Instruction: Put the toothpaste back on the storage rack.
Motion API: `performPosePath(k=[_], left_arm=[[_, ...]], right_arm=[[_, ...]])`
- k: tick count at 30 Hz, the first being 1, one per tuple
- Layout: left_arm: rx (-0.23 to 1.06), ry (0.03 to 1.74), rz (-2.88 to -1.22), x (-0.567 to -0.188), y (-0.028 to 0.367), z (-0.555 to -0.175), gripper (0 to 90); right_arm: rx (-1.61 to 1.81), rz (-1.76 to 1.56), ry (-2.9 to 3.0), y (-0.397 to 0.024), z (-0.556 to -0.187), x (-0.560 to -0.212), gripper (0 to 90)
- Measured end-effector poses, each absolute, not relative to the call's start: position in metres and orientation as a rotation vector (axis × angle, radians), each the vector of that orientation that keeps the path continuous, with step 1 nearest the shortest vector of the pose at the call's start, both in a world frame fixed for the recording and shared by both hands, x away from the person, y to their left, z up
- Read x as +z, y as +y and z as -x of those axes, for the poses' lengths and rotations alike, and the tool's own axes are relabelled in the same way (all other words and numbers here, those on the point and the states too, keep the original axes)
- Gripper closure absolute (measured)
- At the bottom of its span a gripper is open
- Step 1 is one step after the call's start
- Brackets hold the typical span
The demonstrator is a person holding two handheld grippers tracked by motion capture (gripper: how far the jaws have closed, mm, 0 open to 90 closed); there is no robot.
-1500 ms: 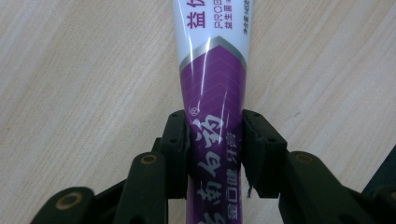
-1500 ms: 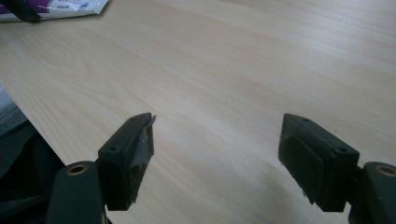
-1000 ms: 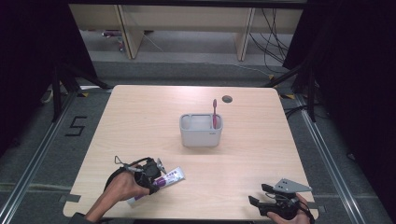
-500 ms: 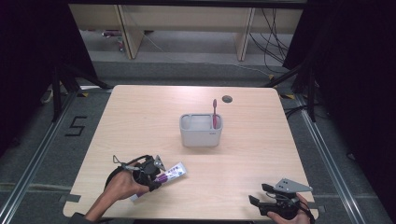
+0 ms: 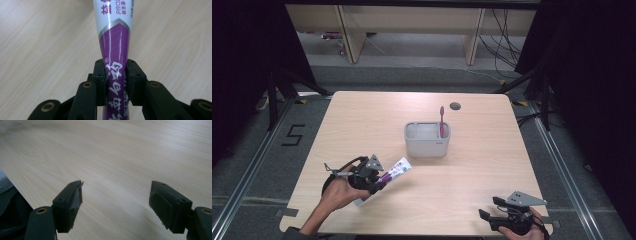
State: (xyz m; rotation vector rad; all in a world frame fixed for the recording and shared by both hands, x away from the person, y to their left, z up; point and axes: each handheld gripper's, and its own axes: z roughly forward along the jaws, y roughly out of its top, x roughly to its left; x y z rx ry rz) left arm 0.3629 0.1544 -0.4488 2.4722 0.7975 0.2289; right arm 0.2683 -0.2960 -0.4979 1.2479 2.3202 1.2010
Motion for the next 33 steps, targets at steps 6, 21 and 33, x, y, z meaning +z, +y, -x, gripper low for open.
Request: performPosePath(k=[6,21,33], left_arm=[[0.239,0.832,-2.398,-0.440,0.161,-0.368,72.3],[0.391,0.903,-2.169,-0.427,0.174,-0.381,72.3],[0.459,0.931,-2.027,-0.416,0.175,-0.391,72.3]], right_arm=[[1.202,-1.257,2.320,-0.296,-0.268,-0.498,27.4],[1.200,-1.260,2.319,-0.297,-0.269,-0.498,27.3],[1.201,-1.258,2.321,-0.298,-0.270,-0.498,27.4]])
